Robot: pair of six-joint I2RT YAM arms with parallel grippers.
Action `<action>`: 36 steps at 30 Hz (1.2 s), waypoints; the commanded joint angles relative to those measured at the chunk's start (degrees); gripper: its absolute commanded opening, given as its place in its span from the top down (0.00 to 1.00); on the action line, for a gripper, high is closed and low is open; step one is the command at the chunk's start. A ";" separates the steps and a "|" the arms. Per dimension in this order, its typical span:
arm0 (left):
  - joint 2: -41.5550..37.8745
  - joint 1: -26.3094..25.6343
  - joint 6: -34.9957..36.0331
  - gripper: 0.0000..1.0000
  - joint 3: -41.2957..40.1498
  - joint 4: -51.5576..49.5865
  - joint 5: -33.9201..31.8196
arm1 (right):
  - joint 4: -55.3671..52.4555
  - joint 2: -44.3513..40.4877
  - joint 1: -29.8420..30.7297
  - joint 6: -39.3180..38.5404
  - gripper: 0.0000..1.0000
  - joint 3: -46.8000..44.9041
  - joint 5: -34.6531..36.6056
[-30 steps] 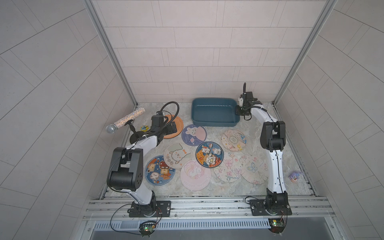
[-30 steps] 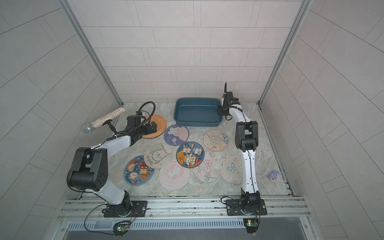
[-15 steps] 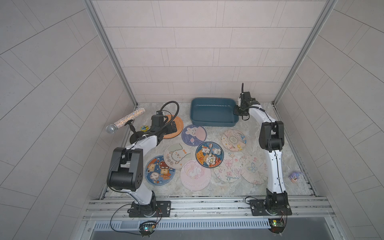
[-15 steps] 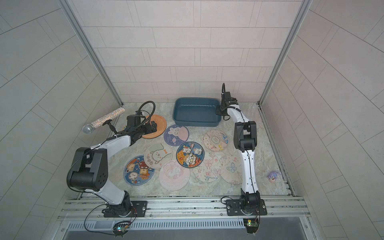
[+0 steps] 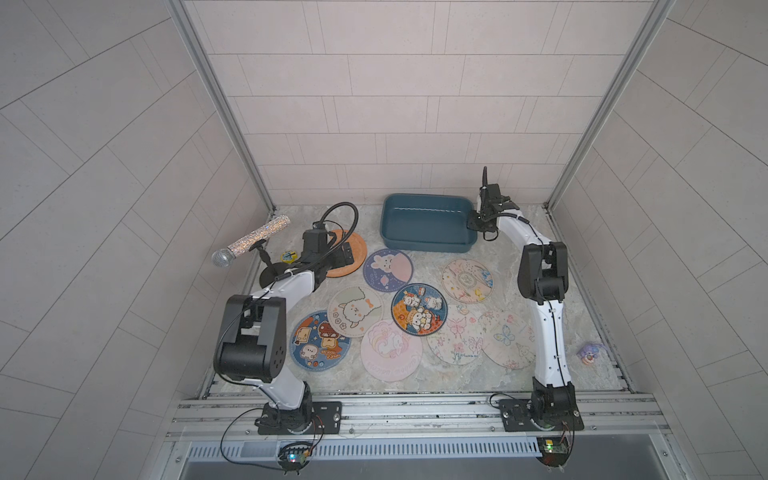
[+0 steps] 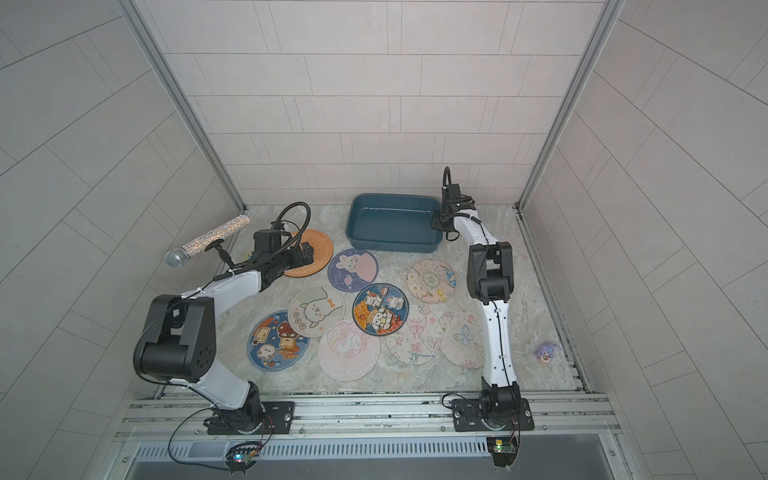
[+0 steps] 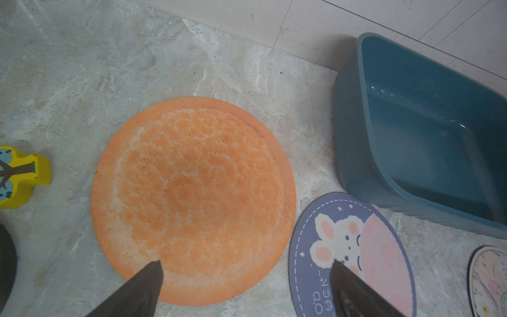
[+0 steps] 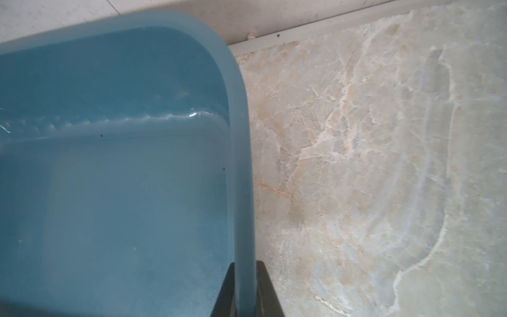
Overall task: Put the coasters into the storage box
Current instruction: Move the storage box to the center of the board, then pick up the coaster from the center of the board.
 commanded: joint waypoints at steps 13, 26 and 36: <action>-4.28 -9.55 -4.86 0.00 3.19 -10.63 -0.58 | -1.39 -12.76 -1.84 -2.28 0.24 -7.29 -2.95; -4.51 -20.66 -14.78 0.10 -0.45 -19.73 6.92 | 1.78 -39.35 2.48 0.60 0.27 -42.17 -10.75; -1.77 -25.65 -16.47 0.19 1.61 -24.01 9.62 | 1.30 -46.46 11.71 -0.10 0.26 -60.36 -20.76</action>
